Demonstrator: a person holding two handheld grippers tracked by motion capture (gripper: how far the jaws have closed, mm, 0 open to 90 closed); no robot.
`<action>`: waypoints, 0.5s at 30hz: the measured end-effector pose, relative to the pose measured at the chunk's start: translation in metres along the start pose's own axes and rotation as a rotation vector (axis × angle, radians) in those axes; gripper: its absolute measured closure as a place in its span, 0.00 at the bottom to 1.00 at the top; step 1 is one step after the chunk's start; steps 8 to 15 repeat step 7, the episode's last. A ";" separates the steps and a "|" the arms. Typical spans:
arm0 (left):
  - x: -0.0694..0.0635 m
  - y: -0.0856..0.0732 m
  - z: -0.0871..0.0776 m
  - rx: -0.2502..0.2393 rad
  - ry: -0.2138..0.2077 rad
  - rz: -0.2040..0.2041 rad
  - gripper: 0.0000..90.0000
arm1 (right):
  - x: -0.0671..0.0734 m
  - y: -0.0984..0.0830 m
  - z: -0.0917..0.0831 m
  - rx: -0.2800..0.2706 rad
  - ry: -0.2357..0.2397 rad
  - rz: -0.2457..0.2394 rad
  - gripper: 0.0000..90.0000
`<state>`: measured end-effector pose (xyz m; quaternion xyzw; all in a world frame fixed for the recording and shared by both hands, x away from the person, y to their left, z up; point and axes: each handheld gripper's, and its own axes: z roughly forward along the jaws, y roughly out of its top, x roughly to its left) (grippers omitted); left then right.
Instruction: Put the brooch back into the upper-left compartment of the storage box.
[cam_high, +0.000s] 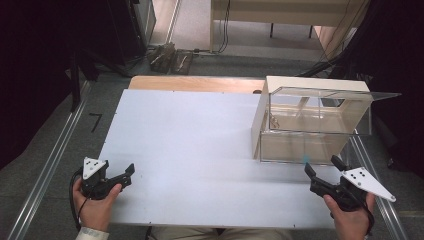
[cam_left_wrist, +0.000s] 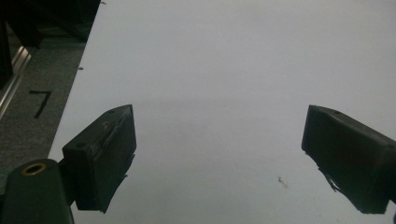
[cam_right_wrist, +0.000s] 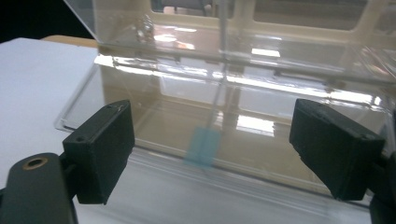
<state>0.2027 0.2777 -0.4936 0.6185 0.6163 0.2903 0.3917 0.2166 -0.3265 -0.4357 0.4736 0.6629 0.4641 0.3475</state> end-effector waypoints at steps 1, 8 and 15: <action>0.000 0.000 0.000 0.000 0.000 0.000 0.11 | -0.002 -0.002 0.000 0.003 -0.010 0.004 0.14; 0.000 0.000 0.000 0.000 0.001 0.000 0.11 | -0.012 -0.010 -0.004 0.016 -0.067 0.021 0.14; 0.000 0.000 0.000 0.000 0.001 0.000 0.11 | -0.012 -0.010 -0.004 0.016 -0.067 0.021 0.14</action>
